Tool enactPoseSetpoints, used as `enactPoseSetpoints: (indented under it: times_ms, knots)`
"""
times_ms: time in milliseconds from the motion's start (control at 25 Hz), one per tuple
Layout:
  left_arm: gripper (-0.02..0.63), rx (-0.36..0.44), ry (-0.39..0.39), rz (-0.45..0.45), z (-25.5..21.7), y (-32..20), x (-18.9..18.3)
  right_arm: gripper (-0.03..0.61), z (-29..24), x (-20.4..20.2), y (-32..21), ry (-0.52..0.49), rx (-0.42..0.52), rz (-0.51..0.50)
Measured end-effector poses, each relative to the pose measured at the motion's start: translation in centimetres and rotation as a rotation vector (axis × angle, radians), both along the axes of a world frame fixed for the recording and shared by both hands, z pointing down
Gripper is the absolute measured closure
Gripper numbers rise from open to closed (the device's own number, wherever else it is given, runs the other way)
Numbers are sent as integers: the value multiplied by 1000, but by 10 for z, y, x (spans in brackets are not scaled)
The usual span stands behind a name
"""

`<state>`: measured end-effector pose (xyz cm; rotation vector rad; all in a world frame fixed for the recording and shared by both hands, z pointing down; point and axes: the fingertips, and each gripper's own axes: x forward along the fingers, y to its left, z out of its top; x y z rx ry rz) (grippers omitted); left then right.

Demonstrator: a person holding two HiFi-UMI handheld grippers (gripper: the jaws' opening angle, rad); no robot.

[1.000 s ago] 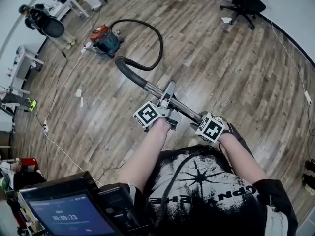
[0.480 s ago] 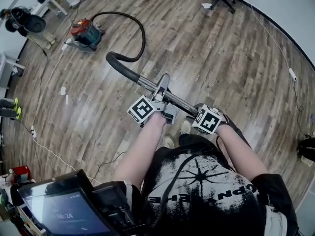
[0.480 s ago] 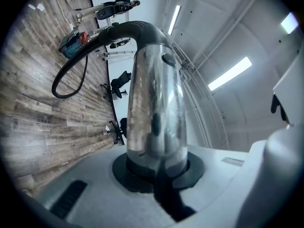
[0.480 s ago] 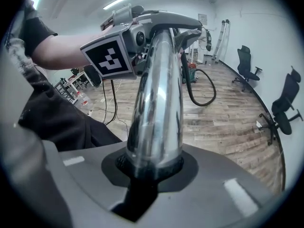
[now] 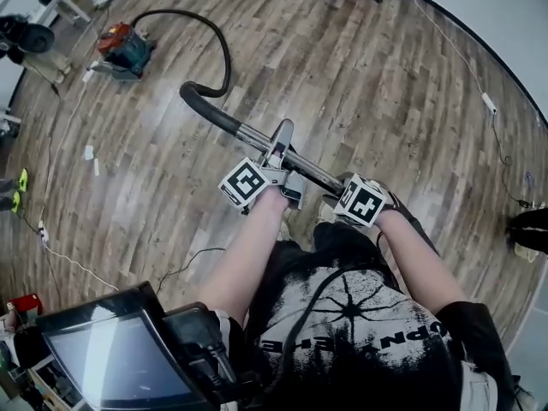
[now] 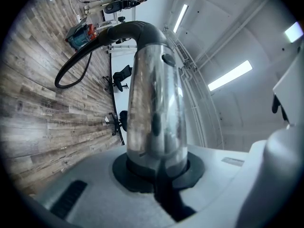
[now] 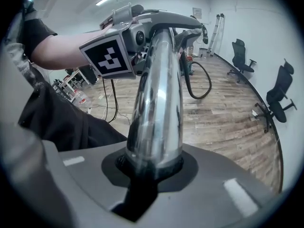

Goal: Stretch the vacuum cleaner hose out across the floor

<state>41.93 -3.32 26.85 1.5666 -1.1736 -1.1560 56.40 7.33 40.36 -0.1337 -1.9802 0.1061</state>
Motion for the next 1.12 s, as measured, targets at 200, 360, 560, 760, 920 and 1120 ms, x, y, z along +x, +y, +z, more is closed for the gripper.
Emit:
enactPoseSetpoints:
  times_ms: [200,360,560,760,920,1120]
  knots:
    - [577,9,-9,-41,-8,6,36,497,-7,40,0,-5,5,-42]
    - [577,9,-72,-84,-10,12,78,497,-8,83,-4,-41,22,-92]
    - [577,7,-86,-112,-8,15,148,497,-4,153,-5,-54,19,-126]
    - [577,-21,-37,-124,-5,20,196,494,0,199,5,-61,-24,-153]
    - [577,-18,-18,-121,-4,32,211,491,5,211,18,-67,-28,-156]
    - [577,-11,-12,-101,-9,54,223,491,2,220,42,-72,-24,-133]
